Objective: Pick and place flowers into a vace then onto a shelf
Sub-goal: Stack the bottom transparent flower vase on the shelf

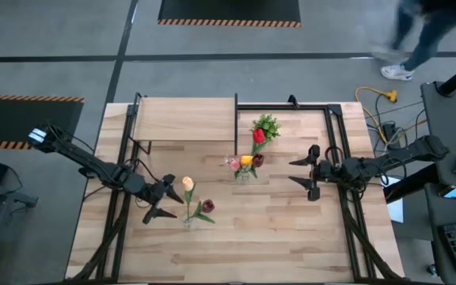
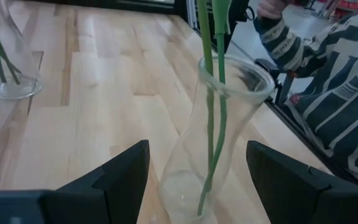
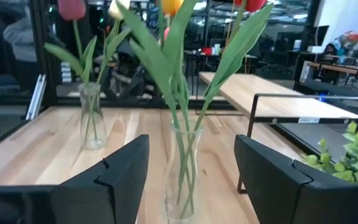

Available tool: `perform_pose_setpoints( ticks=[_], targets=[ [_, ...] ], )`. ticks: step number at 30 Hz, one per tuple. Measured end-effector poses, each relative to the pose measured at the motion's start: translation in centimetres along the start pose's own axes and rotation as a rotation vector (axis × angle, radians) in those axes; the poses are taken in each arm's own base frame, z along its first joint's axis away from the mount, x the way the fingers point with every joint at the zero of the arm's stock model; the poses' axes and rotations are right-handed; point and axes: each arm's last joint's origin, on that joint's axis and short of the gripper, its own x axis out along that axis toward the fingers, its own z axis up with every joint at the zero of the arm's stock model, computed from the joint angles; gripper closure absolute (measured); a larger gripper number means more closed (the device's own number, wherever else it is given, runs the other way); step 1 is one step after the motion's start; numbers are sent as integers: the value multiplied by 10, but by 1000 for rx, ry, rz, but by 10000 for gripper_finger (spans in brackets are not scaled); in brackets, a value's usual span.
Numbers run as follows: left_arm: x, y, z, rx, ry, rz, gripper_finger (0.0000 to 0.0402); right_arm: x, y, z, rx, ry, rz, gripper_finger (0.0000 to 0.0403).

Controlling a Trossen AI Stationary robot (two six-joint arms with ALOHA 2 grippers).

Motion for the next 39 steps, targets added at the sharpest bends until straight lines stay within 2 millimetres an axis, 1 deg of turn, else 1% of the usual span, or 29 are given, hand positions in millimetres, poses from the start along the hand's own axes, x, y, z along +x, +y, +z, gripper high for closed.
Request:
perform_pose_setpoints(
  ticks=[4, 13, 18, 21, 24, 26, 34, 39],
  targets=[
    [0, 0, 1, 0, -14, -3, 150, 0, 1, -2, -22, 17, 27, 175],
    [0, -2, 6, 0, -57, -21, 150, 0, 1, -2, -3, 17, 43, 177],
    [7, 0, 0, 0, -8, -10, 149, 0, 1, -2, -2, 17, 43, 177],
    [13, 0, 1, 11, -31, -15, 143, 0, 1, -2, -3, 17, 42, 177],
    [20, -2, 9, 71, -52, -19, 132, 0, 1, -2, -6, 12, 41, 176],
    [27, -3, 13, 81, -31, -15, 126, 0, 1, -1, -5, 7, 40, 177],
    [57, -4, 10, 80, 107, -31, 120, 0, 1, 0, -4, -4, 40, 177],
    [76, -6, 21, 80, 119, -30, 120, 0, 1, 1, -10, -6, 39, 177]
  ],
)
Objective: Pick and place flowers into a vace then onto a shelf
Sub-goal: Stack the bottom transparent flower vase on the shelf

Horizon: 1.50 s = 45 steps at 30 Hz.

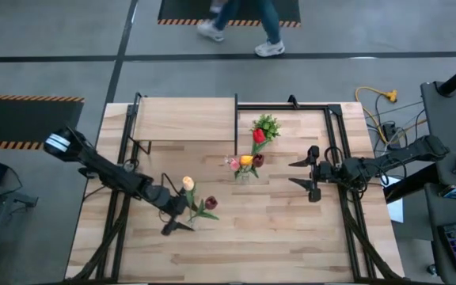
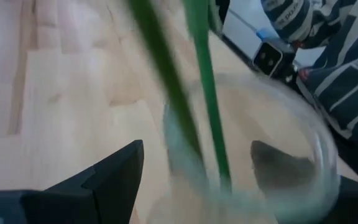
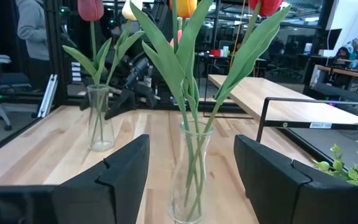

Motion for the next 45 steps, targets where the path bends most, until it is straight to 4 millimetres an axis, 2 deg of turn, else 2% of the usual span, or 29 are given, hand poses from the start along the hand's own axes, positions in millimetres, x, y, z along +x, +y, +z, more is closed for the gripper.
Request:
perform_pose_setpoints(
  ticks=[4, 9, 25, 29, 36, 41, 45],
  targets=[
    [9, -1, 11, 7, -2, -1, 120, 0, 0, 0, -11, 0, -1, 177],
    [13, -1, 13, 3, 78, 10, 121, 0, 0, 0, -16, 0, -2, 177],
    [-1, -1, 10, 27, 108, 15, 122, 0, 0, 1, -33, -2, -2, 177],
    [-1, -1, 10, 53, 117, 14, 146, 0, 0, 1, -29, -3, -2, 177],
    [-2, -1, 8, 53, 130, 15, 226, 0, 0, 1, -20, -4, -1, 177],
    [-1, -1, 14, 48, 109, 52, 228, 0, 0, 1, -19, -5, -2, 177],
    [-7, -1, 33, 53, 33, 138, 228, 0, 0, 1, -16, -8, -2, 177]
  ],
)
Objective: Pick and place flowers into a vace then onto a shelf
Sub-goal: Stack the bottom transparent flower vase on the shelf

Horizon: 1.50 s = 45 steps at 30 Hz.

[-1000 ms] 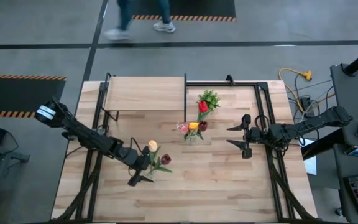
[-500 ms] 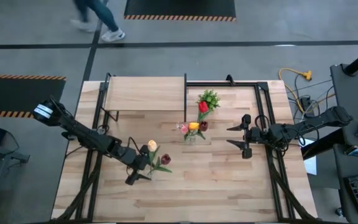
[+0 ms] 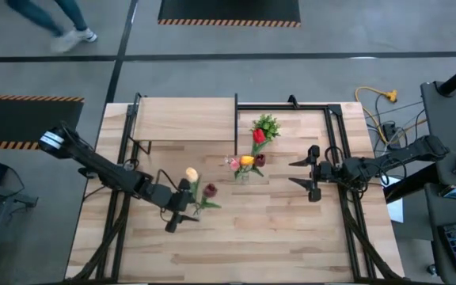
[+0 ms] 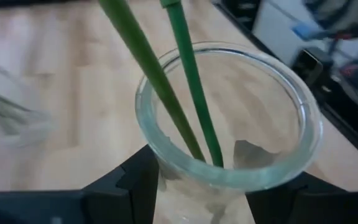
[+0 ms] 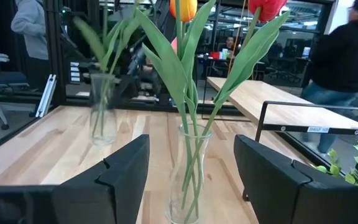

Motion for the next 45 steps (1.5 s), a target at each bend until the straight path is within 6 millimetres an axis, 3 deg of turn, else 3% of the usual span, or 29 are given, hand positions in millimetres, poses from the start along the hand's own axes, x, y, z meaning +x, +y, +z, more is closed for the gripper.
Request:
perform_pose_setpoints(
  ticks=[6, 14, 19, 31, 39, 45],
  targets=[
    [-30, 6, 36, -1, -25, 228, 228, 0, 0, 3, 7, -30, -2, 177],
    [-88, 21, 86, -30, -108, 768, 229, 0, 0, 5, -2, -47, -4, 177],
    [-115, 35, 105, -126, -161, 967, 229, 0, 0, 5, -2, -47, -4, 177],
    [-151, 87, 99, -323, -143, 1364, 229, 0, 0, 5, -1, -48, -4, 177],
    [-166, 122, 89, -454, -92, 1389, 229, 0, 0, 5, -2, -48, -4, 177],
    [-177, 134, 77, -541, -36, 1465, 230, 0, 0, 5, -9, -48, -4, 177]
  ],
)
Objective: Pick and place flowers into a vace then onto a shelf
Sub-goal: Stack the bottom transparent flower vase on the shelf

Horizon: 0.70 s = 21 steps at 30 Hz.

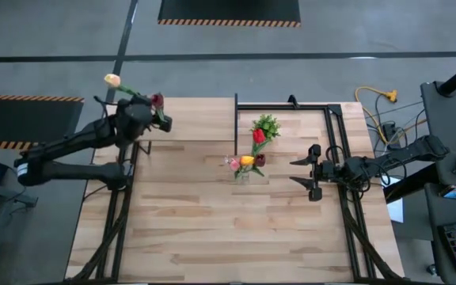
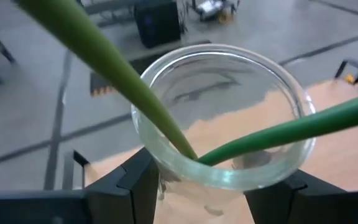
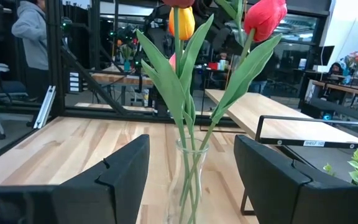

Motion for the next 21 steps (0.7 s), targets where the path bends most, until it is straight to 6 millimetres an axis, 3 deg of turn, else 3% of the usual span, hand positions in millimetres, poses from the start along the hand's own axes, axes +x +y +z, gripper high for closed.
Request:
perform_pose_setpoints(
  ticks=[21],
  targets=[
    [23, 8, -9, -26, 137, 16, 230, 0, 0, 0, -9, 0, 0, 177]
  ],
)
